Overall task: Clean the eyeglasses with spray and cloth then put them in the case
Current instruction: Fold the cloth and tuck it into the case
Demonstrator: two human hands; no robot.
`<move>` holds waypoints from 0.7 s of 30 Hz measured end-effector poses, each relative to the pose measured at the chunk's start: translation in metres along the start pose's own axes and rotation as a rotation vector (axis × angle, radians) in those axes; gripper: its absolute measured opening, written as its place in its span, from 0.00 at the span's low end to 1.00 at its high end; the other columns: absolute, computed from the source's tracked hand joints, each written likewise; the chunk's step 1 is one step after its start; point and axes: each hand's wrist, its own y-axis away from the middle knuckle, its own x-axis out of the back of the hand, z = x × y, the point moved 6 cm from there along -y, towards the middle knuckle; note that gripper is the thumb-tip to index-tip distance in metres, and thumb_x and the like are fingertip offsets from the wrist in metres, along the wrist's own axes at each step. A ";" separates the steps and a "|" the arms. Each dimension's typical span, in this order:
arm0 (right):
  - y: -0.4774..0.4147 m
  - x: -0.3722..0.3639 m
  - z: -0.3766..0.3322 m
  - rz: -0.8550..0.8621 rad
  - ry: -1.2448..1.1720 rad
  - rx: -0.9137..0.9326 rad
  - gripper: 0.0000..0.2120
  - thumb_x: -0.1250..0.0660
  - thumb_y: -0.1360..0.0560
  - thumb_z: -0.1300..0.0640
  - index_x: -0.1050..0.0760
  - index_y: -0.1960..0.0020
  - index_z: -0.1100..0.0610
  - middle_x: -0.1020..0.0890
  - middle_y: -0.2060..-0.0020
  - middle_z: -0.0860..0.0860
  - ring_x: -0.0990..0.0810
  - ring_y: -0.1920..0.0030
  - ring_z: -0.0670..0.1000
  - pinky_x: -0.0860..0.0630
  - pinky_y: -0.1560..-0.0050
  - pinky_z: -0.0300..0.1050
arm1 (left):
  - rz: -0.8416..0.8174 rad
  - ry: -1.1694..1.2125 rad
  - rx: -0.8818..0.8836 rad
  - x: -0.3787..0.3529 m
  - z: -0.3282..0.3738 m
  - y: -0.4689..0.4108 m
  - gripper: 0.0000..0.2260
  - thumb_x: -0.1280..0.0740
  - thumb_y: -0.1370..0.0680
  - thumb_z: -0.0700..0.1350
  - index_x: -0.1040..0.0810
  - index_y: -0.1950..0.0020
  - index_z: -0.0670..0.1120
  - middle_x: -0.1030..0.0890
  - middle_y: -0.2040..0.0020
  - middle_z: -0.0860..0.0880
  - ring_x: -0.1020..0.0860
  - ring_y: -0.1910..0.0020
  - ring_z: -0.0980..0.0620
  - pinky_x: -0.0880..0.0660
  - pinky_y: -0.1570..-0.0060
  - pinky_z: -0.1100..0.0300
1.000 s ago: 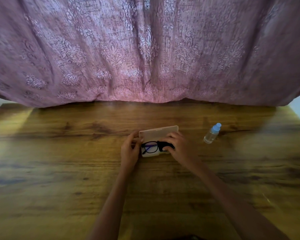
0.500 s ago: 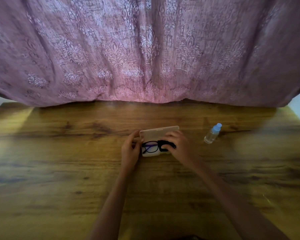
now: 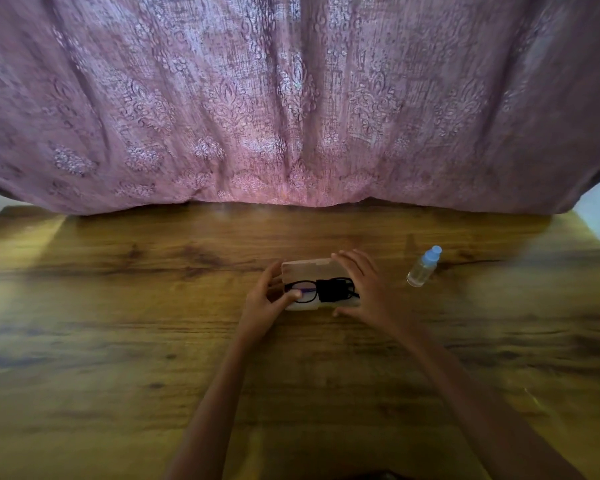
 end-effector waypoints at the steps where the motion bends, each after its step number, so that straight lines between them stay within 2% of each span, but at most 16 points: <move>1: 0.001 0.001 0.000 0.021 0.008 0.010 0.50 0.24 0.35 0.41 0.47 0.22 0.51 0.41 0.25 0.48 0.46 0.25 0.50 0.46 0.27 0.47 | -0.043 -0.025 0.010 -0.001 0.000 0.001 0.34 0.25 0.30 0.51 0.37 0.27 0.58 0.26 0.35 0.55 0.25 0.39 0.58 0.22 0.43 0.59; 4: 0.003 0.006 -0.003 0.064 0.008 0.029 0.45 0.24 0.34 0.43 0.41 0.24 0.53 0.35 0.28 0.49 0.38 0.28 0.50 0.41 0.29 0.45 | -0.127 -0.075 0.026 -0.005 0.001 0.005 0.43 0.21 0.35 0.48 0.41 0.26 0.56 0.28 0.37 0.60 0.26 0.42 0.65 0.24 0.47 0.69; 6: 0.006 0.010 -0.006 0.089 -0.023 0.024 0.37 0.26 0.31 0.45 0.35 0.27 0.54 0.31 0.31 0.49 0.34 0.31 0.49 0.35 0.31 0.44 | -0.138 -0.134 0.019 -0.006 0.004 0.006 0.42 0.20 0.35 0.47 0.40 0.28 0.57 0.29 0.38 0.62 0.26 0.43 0.68 0.25 0.46 0.70; 9: 0.009 0.016 -0.012 0.123 -0.058 0.010 0.26 0.28 0.27 0.50 0.29 0.32 0.55 0.25 0.36 0.50 0.26 0.37 0.48 0.30 0.37 0.39 | -0.125 -0.321 -0.033 -0.005 0.006 0.006 0.35 0.23 0.31 0.50 0.38 0.30 0.62 0.32 0.35 0.62 0.31 0.38 0.64 0.30 0.39 0.65; 12: 0.010 0.015 -0.012 0.115 -0.051 -0.001 0.26 0.28 0.27 0.52 0.29 0.31 0.55 0.24 0.35 0.52 0.26 0.35 0.49 0.34 0.37 0.37 | -0.088 -0.429 -0.121 -0.004 0.009 0.008 0.27 0.29 0.26 0.50 0.34 0.30 0.62 0.33 0.36 0.63 0.33 0.39 0.66 0.35 0.42 0.71; 16: 0.011 0.011 -0.008 0.101 -0.011 -0.002 0.27 0.27 0.28 0.58 0.29 0.31 0.54 0.24 0.33 0.52 0.26 0.33 0.50 0.35 0.33 0.41 | -0.033 -0.459 -0.229 -0.004 0.012 0.007 0.21 0.30 0.24 0.44 0.28 0.32 0.56 0.29 0.37 0.63 0.35 0.41 0.78 0.38 0.42 0.81; 21: 0.013 0.009 -0.009 0.138 -0.042 -0.022 0.26 0.25 0.30 0.60 0.26 0.34 0.56 0.21 0.37 0.52 0.23 0.36 0.51 0.29 0.34 0.46 | 0.018 -0.438 -0.298 -0.004 0.013 0.007 0.21 0.30 0.25 0.39 0.26 0.34 0.54 0.26 0.36 0.59 0.30 0.37 0.67 0.35 0.37 0.74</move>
